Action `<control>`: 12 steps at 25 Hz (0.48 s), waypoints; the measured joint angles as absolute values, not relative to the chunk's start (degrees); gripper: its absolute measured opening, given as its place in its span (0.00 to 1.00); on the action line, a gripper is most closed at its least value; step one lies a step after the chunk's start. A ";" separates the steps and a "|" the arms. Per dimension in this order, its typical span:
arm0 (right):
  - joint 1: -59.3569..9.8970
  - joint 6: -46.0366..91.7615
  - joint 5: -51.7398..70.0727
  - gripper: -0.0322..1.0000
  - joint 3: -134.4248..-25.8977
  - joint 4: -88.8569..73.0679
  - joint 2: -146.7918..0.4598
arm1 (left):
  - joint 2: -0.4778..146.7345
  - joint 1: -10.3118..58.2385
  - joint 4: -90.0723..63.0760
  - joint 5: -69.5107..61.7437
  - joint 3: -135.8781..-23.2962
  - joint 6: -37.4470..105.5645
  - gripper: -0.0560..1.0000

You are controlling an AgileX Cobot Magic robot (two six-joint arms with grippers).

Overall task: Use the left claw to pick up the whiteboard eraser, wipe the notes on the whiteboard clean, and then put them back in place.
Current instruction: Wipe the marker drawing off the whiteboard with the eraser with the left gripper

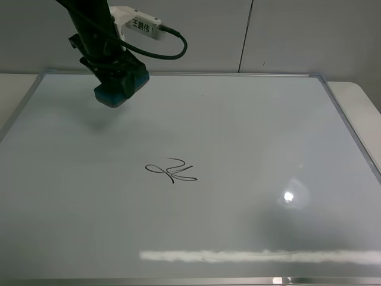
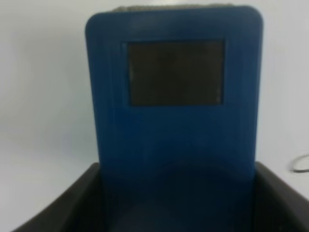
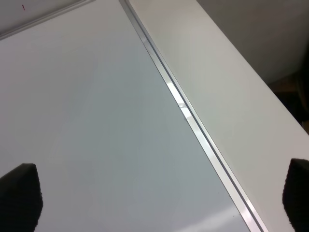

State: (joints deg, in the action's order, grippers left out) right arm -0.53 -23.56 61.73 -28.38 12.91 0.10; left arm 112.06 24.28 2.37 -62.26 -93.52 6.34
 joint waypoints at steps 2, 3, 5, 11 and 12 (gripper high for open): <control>-0.53 -23.56 61.73 0.99 -28.38 12.91 0.10 | 111.01 26.49 2.32 -59.19 -89.78 4.15 0.58; -0.53 -23.56 61.73 0.99 -28.38 12.91 0.10 | 110.38 27.52 2.32 -58.17 -88.07 3.21 0.58; -0.53 -23.56 61.73 0.99 -28.38 12.91 0.10 | 108.69 29.39 2.32 -56.45 -83.94 1.69 0.58; -0.53 -23.56 61.73 0.99 -28.38 12.91 0.10 | 103.60 34.76 3.33 -53.42 -73.95 -2.74 0.58; -0.53 -23.56 61.73 0.99 -28.38 12.91 0.10 | 102.77 36.03 3.92 -52.50 -72.03 -3.78 0.58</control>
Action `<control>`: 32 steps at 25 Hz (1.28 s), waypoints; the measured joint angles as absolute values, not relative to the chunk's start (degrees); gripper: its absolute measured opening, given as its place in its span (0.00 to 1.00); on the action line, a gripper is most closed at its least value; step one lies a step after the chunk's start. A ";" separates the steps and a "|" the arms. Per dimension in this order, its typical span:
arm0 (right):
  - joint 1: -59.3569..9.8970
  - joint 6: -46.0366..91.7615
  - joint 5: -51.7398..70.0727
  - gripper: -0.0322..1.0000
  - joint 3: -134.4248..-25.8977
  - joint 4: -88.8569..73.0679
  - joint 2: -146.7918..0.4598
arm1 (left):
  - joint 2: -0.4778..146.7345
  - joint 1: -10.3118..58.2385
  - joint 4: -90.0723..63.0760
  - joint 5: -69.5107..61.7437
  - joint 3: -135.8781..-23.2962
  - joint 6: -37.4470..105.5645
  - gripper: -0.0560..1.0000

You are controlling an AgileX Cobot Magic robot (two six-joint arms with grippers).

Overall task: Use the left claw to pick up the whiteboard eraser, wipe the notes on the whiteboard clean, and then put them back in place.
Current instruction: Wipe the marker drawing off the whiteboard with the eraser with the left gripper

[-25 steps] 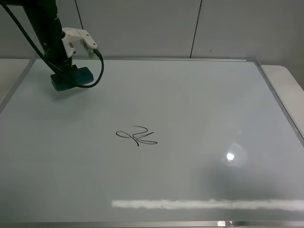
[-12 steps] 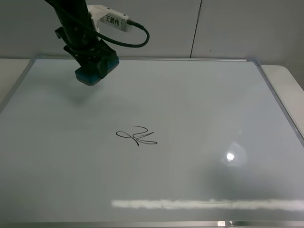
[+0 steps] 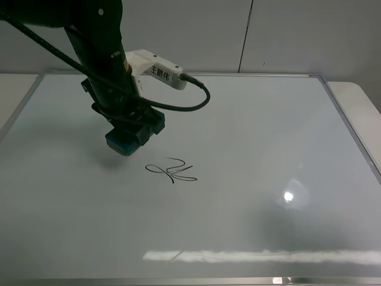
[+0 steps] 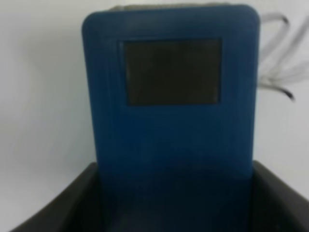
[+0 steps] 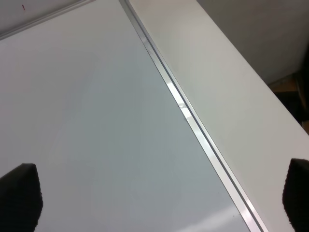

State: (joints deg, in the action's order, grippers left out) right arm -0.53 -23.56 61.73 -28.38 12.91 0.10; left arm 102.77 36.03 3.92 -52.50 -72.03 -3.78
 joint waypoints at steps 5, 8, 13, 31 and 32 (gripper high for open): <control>-0.53 -23.56 61.73 0.99 -28.38 12.91 0.10 | 100.28 44.60 7.04 -46.53 -62.28 -9.07 0.58; -0.53 -23.56 61.73 0.99 -28.38 12.91 0.10 | 100.28 48.59 7.36 -44.38 -59.48 -11.09 0.58; -0.53 -23.56 61.73 0.99 -28.38 12.91 0.10 | 101.05 51.27 7.73 -39.77 -58.41 -11.60 0.58; -0.53 -23.56 61.73 0.99 -28.38 12.91 0.10 | 118.77 51.29 2.38 -38.01 -72.85 -3.37 0.58; -0.53 -23.56 61.73 0.99 -28.38 12.91 0.10 | 119.07 51.29 2.32 -38.46 -73.29 -3.18 0.58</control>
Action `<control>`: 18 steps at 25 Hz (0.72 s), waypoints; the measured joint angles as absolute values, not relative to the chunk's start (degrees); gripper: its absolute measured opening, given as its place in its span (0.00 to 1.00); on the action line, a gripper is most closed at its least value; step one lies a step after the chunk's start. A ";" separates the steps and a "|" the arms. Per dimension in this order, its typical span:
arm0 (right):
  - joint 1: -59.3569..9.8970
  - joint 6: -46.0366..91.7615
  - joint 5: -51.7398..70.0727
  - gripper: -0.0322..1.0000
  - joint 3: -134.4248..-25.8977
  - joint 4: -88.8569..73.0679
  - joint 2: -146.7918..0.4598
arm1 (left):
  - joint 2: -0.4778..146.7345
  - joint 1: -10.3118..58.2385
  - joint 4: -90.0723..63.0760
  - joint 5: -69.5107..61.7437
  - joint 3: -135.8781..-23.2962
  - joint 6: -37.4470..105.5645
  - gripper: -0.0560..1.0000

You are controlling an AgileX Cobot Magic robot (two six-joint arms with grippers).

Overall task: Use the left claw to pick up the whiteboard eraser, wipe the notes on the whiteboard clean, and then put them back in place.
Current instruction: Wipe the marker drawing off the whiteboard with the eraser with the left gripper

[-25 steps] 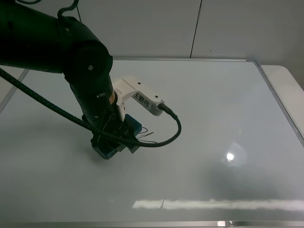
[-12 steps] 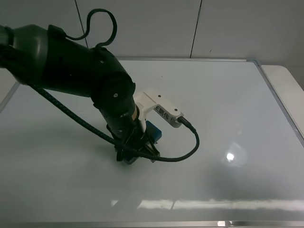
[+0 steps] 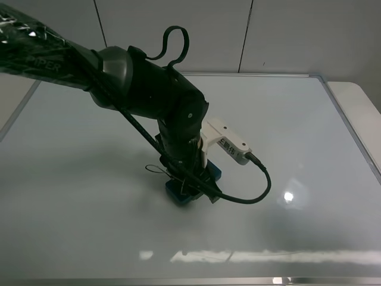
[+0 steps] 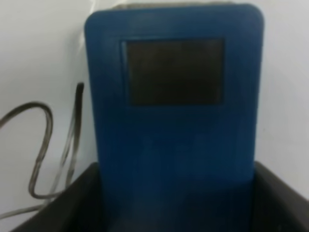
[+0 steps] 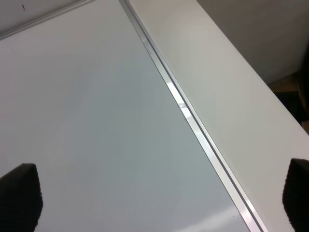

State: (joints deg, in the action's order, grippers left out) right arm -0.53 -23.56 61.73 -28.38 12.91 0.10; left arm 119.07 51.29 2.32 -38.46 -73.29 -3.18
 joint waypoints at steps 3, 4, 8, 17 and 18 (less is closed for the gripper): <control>-0.53 -23.56 61.73 0.99 -28.38 12.91 0.10 | 119.59 51.29 2.50 -38.83 -73.80 -3.04 0.58; -0.53 -23.56 61.73 0.99 -28.38 12.91 0.10 | 119.79 51.29 2.70 -38.88 -73.87 -3.04 0.58; -0.53 -23.56 61.73 0.99 -28.38 12.91 0.10 | 120.07 51.29 3.78 -38.97 -73.93 -3.04 0.58; -0.53 -23.56 61.73 0.99 -28.38 12.91 0.10 | 120.53 47.18 3.39 -37.58 -74.30 -1.72 0.57; -0.53 -23.56 61.73 0.99 -28.38 12.91 0.10 | 120.53 46.42 3.44 -37.08 -74.35 -1.29 0.57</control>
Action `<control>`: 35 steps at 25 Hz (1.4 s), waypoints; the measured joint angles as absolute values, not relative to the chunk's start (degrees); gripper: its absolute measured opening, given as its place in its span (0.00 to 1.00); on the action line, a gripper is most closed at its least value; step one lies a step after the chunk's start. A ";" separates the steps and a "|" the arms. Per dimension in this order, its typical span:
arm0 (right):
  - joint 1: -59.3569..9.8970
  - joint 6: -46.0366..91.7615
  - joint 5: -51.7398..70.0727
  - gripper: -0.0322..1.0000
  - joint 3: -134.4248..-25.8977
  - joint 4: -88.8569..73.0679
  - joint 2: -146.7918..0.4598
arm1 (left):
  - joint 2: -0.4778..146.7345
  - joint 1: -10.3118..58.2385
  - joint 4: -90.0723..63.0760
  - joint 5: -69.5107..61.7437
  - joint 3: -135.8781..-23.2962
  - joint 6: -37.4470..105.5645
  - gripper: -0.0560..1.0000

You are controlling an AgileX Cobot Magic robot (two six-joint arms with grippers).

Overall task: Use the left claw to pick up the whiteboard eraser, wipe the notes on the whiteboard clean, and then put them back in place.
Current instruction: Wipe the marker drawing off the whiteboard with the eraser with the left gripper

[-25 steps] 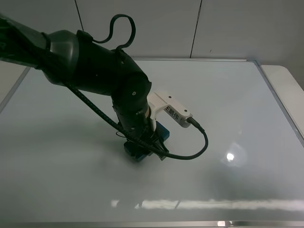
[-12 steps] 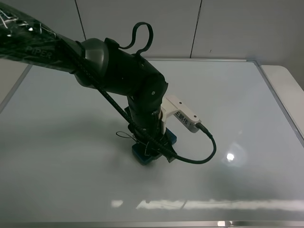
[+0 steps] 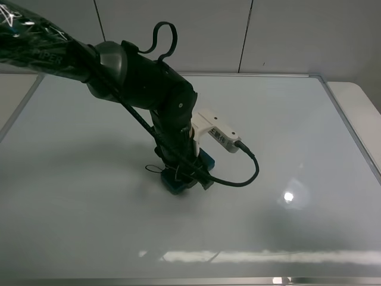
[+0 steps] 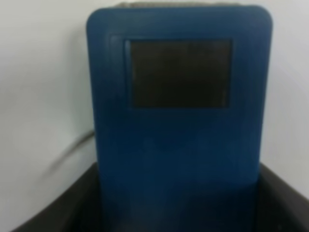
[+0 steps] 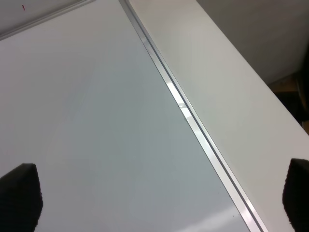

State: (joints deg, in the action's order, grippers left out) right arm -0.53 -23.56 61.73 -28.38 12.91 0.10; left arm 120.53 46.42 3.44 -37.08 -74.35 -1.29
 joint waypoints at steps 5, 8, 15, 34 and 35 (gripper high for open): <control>-0.53 -23.56 61.73 0.99 -28.38 12.91 0.10 | 120.60 41.33 3.39 -35.47 -74.37 0.88 0.57; -0.53 -23.56 61.73 0.99 -28.38 12.91 0.10 | 120.60 38.05 3.34 -34.95 -74.41 2.64 0.57; -0.53 -23.56 61.73 0.99 -28.38 12.91 0.10 | 120.23 30.52 3.59 -34.89 -74.48 5.17 0.57; -0.53 -23.56 61.73 0.99 -28.38 12.91 0.10 | 112.35 36.13 2.24 -26.46 -59.22 -0.73 0.57; -0.53 -23.56 61.73 0.99 -28.38 12.91 0.10 | 112.35 37.47 1.84 -26.46 -59.17 -0.73 0.57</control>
